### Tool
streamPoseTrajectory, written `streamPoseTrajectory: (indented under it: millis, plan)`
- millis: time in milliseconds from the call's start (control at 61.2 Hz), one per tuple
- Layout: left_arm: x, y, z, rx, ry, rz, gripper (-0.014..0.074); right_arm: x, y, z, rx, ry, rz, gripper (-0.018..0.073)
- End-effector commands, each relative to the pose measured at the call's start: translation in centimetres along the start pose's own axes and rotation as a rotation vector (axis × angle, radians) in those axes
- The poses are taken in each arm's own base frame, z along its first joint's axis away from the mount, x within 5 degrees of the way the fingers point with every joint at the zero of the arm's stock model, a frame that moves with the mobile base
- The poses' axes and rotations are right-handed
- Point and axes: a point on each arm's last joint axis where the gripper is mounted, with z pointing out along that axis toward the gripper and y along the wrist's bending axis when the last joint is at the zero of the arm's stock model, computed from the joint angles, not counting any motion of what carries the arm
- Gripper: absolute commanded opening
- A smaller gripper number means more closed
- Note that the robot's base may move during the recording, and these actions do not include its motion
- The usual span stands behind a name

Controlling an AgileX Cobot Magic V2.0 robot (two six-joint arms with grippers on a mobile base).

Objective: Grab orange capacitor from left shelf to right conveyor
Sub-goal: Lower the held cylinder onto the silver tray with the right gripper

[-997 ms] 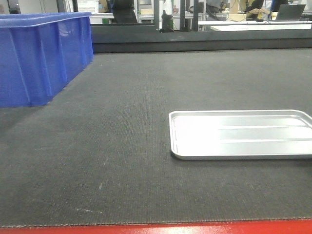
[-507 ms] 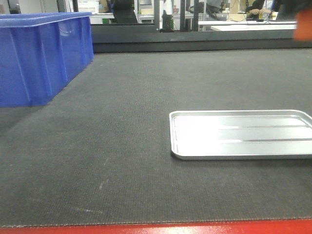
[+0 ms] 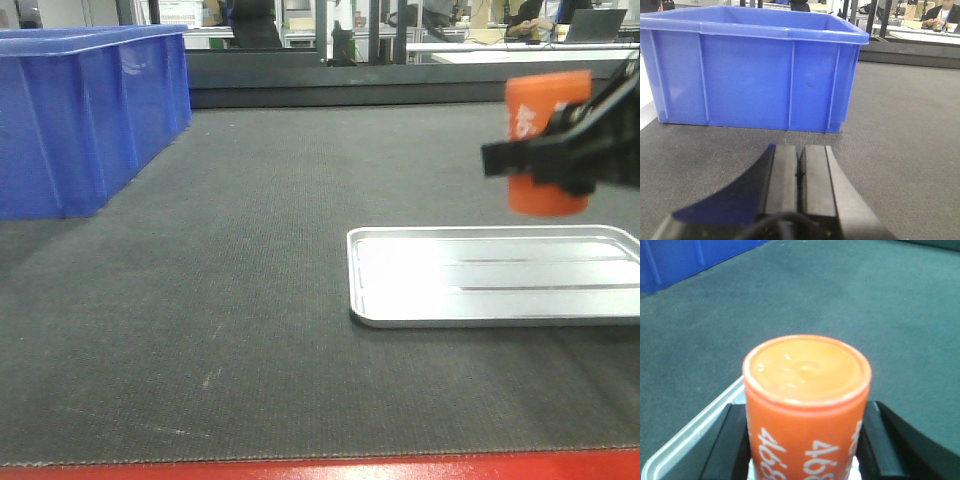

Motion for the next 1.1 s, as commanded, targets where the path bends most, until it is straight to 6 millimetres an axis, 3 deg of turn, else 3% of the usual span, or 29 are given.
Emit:
streamPoseTrajectory:
  millis: [0,278,474,621,818,899,1079]
  plan:
    - [-1.0,-0.1,-0.2,0.013,-0.106,0.000,-0.0105,-1.1,0.0,0.7,-0.022,-0.149,0.001,0.0162]
    - [-1.0,-0.1,-0.2,0.013,-0.106,0.000,-0.0105,1.9,-0.6,3.2,-0.026,-0.125,0.018,0.0164]
    - [-1.0,-0.1,-0.2,0.013,-0.106,0.000,-0.0105,3.3,-1.0,3.8,-0.024,-0.083,0.027,0.0177]
    - [-1.0,-0.1,-0.2,0.013,-0.106,0.000,-0.0105,3.6,-1.0,4.0,-0.027,-0.070,0.028,0.0309]
    - [-1.0,-0.1,-0.2,0.013,-0.106,0.000,-0.0105,3.5,-0.9,3.7,-0.028,-0.076,0.026,0.0565]
    - [-1.0,-0.1,-0.2,0.013,-0.106,0.000,-0.0105,3.2,-0.8,3.3,-0.028,-0.077,0.021,0.0606]
    - [-1.0,-0.1,-0.2,0.013,-0.106,0.000,-0.0105,1.8,-0.8,1.9,-0.014,-0.082,0.001,0.0605]
